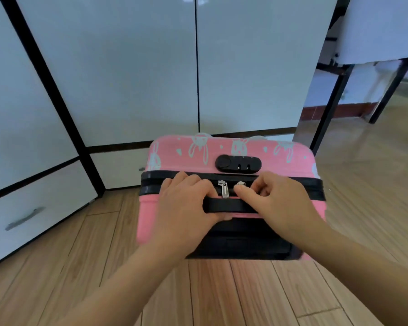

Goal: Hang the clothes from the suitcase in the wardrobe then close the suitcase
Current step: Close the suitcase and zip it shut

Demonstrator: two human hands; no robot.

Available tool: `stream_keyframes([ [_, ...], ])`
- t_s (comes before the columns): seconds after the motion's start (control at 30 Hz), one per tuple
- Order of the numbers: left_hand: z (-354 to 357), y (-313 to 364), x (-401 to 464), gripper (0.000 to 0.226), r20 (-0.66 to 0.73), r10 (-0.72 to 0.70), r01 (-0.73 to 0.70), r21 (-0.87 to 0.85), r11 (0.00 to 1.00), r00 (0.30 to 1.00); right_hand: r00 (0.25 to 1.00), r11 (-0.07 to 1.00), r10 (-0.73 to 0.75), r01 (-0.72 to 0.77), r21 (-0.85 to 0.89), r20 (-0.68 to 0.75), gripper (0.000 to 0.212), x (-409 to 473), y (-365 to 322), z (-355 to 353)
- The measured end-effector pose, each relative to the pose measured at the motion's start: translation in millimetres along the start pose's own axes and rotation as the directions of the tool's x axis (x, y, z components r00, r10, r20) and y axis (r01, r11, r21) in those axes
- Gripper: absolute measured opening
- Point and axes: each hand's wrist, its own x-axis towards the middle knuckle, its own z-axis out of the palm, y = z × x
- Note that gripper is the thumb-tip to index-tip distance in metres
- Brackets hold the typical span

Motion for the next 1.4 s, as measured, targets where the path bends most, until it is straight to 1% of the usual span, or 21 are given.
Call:
stream_keyframes([
  [0.07,-23,8,14,0.034,0.033,-0.037,0.039,-0.060,0.997,0.999,0.993,0.998,0.017,-0.010,-0.061,0.113,0.039,16,-23,-26],
  [0.13,-38,14,25,0.035,0.083,-0.092,0.104,-0.156,0.982,0.992,0.967,0.991,0.057,-0.026,-0.128,0.246,0.045,34,-40,-46],
  [0.2,-47,16,34,0.037,0.165,-0.155,0.193,-0.245,0.950,0.974,0.944,0.983,0.099,-0.043,-0.179,0.315,0.045,47,-49,-56],
  [0.27,-53,15,38,0.040,0.279,-0.184,0.262,-0.276,0.925,0.943,0.913,0.970,0.133,-0.039,-0.241,0.387,0.046,59,-54,-60],
  [0.37,-59,18,36,0.045,0.414,-0.145,0.268,-0.257,0.929,0.899,0.799,0.937,0.200,0.015,-0.350,0.568,0.047,71,-59,-63],
  [0.4,-61,19,36,0.046,0.453,-0.125,0.272,-0.275,0.922,0.883,0.756,0.926,0.216,0.043,-0.375,0.619,0.045,73,-61,-63],
  [0.47,-67,19,36,0.046,0.522,-0.104,0.330,-0.363,0.872,0.847,0.692,0.910,0.218,0.111,-0.400,0.688,0.034,71,-63,-64],
  [0.5,-68,17,37,0.042,0.541,-0.097,0.354,-0.394,0.848,0.836,0.663,0.907,0.214,0.139,-0.399,0.717,0.029,67,-65,-65],
  [0.57,-69,13,41,0.028,0.551,-0.071,0.320,-0.371,0.872,0.831,0.623,0.909,0.193,0.178,-0.377,0.758,0.021,58,-66,-69],
  [0.6,-70,14,41,0.024,0.546,-0.050,0.282,-0.350,0.893,0.837,0.628,0.907,0.177,0.195,-0.372,0.758,0.020,53,-67,-71],
  [0.7,-68,27,39,0.023,0.526,0.045,0.122,-0.279,0.952,0.849,0.700,0.891,0.117,0.239,-0.386,0.704,0.016,43,-61,-78],
  [0.77,-67,37,37,0.020,0.520,0.111,-0.007,-0.199,0.980,0.847,0.738,0.892,0.094,0.236,-0.385,0.669,0.014,39,-58,-81],
  [0.8,-66,40,38,0.016,0.520,0.131,-0.042,-0.179,0.983,0.844,0.753,0.898,0.086,0.225,-0.378,0.652,0.017,38,-56,-83],
  [0.87,-66,43,40,0.009,0.538,0.159,-0.082,-0.164,0.983,0.828,0.787,0.914,0.055,0.207,-0.348,0.614,0.018,35,-51,-82],
  [0.93,-66,44,42,0.015,0.570,0.179,-0.108,-0.157,0.982,0.802,0.826,0.945,0.014,0.173,-0.278,0.564,0.012,33,-46,-80],
  [1.0,-66,44,45,0.015,0.582,0.190,-0.110,-0.170,0.979,0.791,0.850,0.972,-0.013,0.134,-0.192,0.526,0.014,29,-40,-76],
  [1.1,-65,43,43,0.013,0.513,0.200,-0.123,-0.179,0.976,0.835,0.880,0.959,-0.057,0.179,-0.218,0.472,0.023,25,-34,-70],
  [1.2,-62,43,37,0.011,0.428,0.215,-0.154,-0.173,0.973,0.878,0.919,0.945,-0.112,0.216,-0.245,0.377,0.022,22,-30,-65],
  [1.3,-57,40,34,0.015,0.374,0.277,-0.251,-0.117,0.961,0.885,0.944,0.961,-0.137,0.200,-0.190,0.299,0.020,21,-23,-63],
  [1.33,-57,41,34,0.017,0.333,0.317,-0.294,-0.120,0.948,0.888,0.950,0.965,-0.144,0.197,-0.174,0.276,0.021,21,-21,-62],
  [1.4,-54,43,38,0.017,0.286,0.369,-0.331,-0.173,0.928,0.884,0.959,0.969,-0.153,0.193,-0.155,0.238,0.021,19,-16,-61],
])
